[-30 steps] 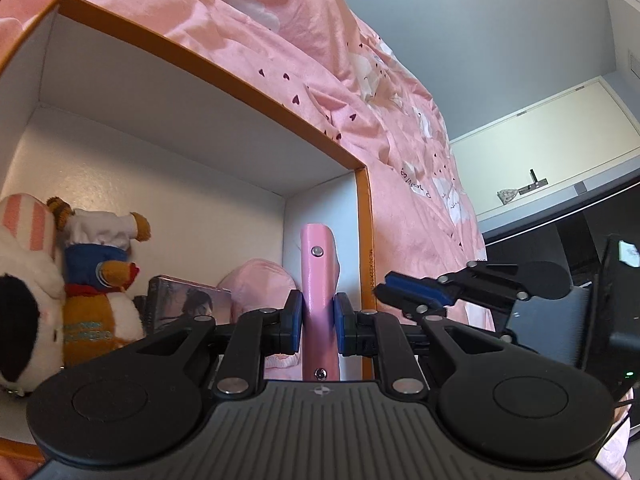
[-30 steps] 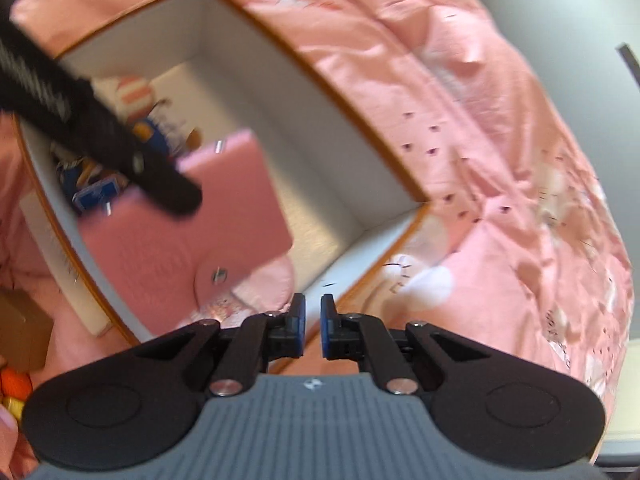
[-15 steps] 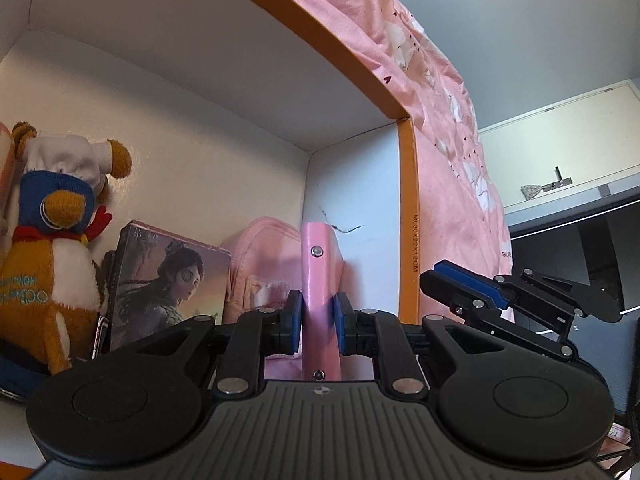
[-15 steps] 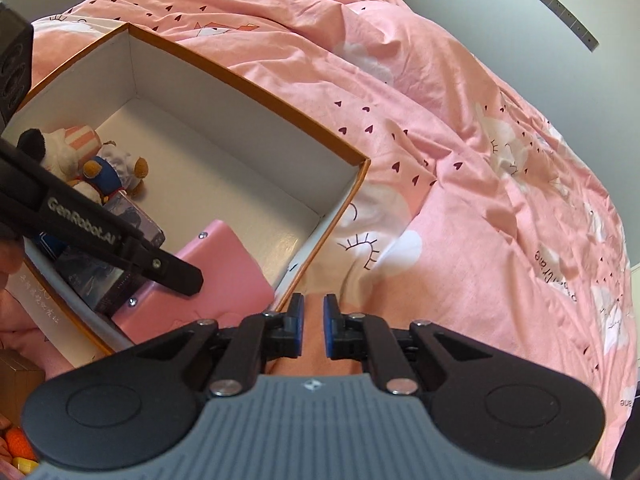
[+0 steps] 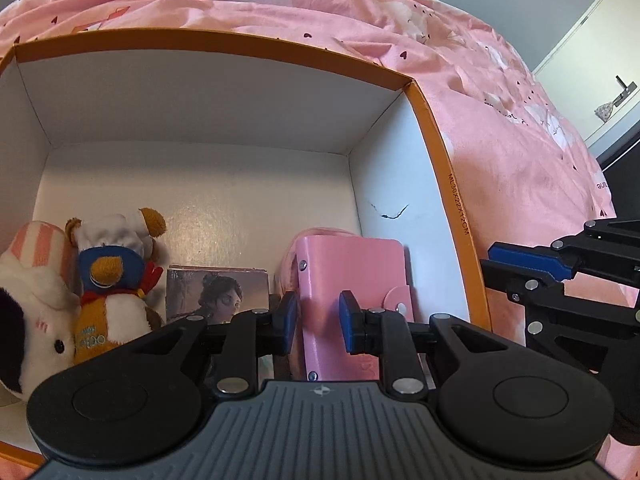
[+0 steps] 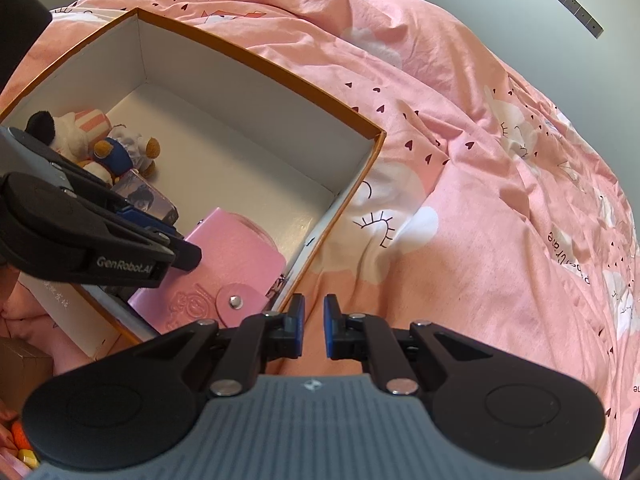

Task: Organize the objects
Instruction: 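Lower the pink wallet into the orange box and open the left tool, then withdraw both tools from the box toward the items beside it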

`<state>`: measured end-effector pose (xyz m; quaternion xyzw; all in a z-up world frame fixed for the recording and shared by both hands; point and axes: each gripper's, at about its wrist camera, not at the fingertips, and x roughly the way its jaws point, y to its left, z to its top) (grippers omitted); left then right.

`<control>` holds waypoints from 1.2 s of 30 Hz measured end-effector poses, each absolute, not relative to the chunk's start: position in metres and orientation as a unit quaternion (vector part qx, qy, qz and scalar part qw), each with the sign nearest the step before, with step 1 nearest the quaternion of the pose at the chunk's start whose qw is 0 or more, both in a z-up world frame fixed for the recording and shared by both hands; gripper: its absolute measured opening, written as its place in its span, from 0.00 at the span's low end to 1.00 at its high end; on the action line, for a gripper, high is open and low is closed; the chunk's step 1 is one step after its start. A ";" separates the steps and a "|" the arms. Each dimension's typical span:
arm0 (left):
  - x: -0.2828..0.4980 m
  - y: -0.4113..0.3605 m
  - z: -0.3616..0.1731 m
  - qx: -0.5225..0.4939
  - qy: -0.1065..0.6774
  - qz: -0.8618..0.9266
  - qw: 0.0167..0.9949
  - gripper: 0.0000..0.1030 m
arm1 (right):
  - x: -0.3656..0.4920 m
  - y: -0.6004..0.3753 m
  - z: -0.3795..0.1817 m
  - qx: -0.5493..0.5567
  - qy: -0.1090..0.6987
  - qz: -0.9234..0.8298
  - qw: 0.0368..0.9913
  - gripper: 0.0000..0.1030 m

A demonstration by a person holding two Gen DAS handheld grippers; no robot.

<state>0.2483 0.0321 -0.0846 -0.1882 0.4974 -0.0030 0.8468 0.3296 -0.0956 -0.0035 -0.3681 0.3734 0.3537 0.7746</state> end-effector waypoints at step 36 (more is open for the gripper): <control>0.077 0.093 -0.075 -0.220 0.548 0.000 0.807 0.35 | 0.189 -0.144 -0.059 -0.081 0.524 0.413 0.741 0.37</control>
